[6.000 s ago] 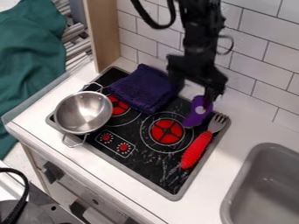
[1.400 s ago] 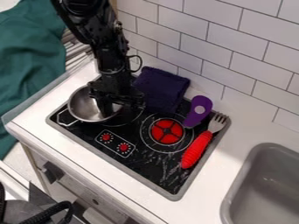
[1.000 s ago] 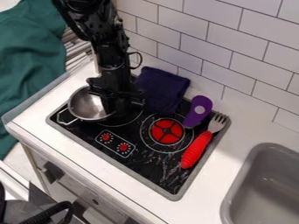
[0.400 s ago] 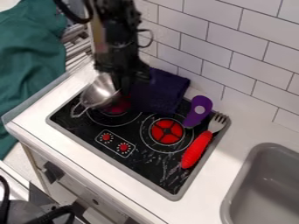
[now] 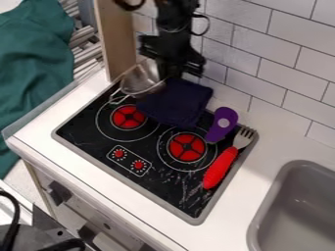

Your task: Put the silver pot on the purple cloth

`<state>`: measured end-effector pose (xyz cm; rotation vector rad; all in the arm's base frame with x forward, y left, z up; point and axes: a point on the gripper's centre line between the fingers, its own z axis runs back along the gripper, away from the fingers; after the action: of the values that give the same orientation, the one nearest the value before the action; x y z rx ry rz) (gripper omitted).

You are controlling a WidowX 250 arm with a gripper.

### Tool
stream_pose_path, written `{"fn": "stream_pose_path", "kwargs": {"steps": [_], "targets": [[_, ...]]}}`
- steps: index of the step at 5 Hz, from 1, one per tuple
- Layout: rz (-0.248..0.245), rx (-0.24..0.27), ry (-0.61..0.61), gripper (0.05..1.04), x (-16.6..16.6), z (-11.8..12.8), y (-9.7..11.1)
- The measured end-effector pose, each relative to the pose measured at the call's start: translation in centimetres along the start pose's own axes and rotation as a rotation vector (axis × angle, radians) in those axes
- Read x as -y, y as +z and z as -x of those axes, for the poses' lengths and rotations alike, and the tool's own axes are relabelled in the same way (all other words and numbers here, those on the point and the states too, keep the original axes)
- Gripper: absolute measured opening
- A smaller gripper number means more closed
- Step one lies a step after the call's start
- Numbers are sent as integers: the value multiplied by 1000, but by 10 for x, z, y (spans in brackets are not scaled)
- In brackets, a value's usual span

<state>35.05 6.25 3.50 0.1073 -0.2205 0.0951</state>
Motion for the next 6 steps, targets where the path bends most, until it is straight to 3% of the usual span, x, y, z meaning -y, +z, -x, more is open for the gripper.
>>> {"fn": "stream_pose_path", "kwargs": {"steps": [1, 3, 4, 5, 6], "targets": [[-1, -14, -30, 55, 9, -13, -9], [24, -50, -42, 79, 15, -14, -29], [62, -92, -41, 228, 13, -10, -47], [74, -78, -29, 489, 13, -9, -50], [64, -45, -24, 809, 11, -8, -35]]}}
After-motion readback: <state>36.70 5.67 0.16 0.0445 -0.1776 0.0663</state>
